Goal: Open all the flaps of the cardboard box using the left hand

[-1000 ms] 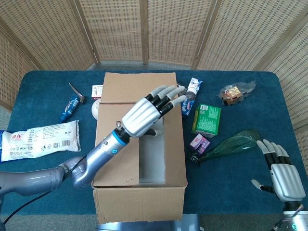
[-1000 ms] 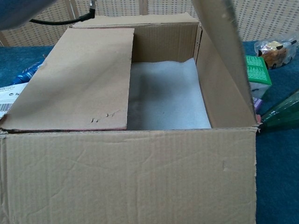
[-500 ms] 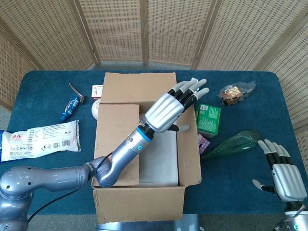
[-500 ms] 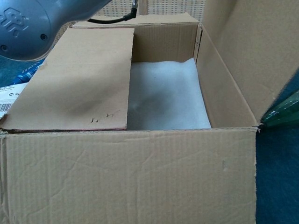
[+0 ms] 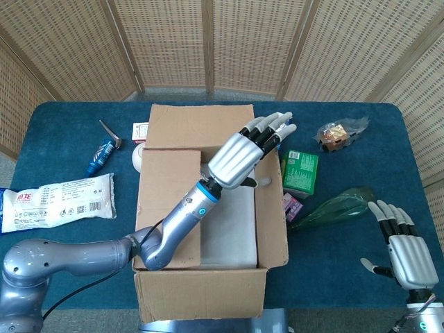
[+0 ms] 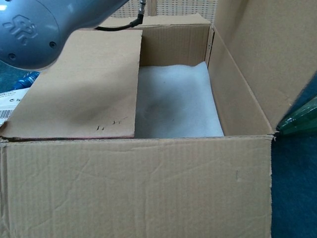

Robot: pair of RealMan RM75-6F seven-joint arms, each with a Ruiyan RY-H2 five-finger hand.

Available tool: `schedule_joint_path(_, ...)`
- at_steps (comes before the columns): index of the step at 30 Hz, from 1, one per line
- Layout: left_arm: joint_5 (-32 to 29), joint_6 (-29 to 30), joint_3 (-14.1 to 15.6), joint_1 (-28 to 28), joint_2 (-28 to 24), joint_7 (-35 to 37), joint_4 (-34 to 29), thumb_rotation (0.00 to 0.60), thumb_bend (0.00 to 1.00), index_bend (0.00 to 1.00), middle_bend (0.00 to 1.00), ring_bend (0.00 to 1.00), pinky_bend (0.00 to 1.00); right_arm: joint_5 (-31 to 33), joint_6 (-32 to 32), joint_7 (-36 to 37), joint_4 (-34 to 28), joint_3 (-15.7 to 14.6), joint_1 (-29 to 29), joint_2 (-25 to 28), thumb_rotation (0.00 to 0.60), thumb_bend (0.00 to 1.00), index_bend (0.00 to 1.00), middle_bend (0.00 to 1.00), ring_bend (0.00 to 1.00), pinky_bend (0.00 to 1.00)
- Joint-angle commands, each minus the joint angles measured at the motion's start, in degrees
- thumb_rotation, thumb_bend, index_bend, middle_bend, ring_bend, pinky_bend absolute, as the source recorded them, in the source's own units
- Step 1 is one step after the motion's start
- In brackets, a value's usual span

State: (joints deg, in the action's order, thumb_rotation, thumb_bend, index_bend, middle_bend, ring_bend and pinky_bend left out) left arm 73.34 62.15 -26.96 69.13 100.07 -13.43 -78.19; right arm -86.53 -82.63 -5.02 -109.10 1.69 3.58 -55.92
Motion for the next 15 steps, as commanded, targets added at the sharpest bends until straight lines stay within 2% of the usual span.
schedule_joint_path(1, 1.76, 2.14, -0.46, 1.79, 2.70, 0.71, 3.40, 0.600, 0.02, 0.00, 0.00, 0.00, 0.14, 0.23, 0.04, 0.17, 0.00, 0.08, 0.02, 0.06, 0.600, 0.00, 0.00, 0.00, 0.00, 0.00)
schedule_joint_path(9, -1.39, -1.01, -1.31, 5.45, 6.04, -1.58, 7.11, 0.600, 0.02, 0.00, 0.00, 0.00, 0.15, 0.38, 0.14, 0.43, 0.09, 0.02, 0.00, 0.19, 0.600, 0.00, 0.00, 0.00, 0.00, 0.00)
schedule_joint_path(15, -4.81, -4.07, 0.27, 5.32, 5.65, -4.89, 5.38, 0.600, 0.02, 0.00, 0.00, 0.00, 0.15, 0.41, 0.05, 0.51, 0.09, -0.08, -0.12, 0.24, 0.600, 0.00, 0.00, 0.00, 0.00, 0.00)
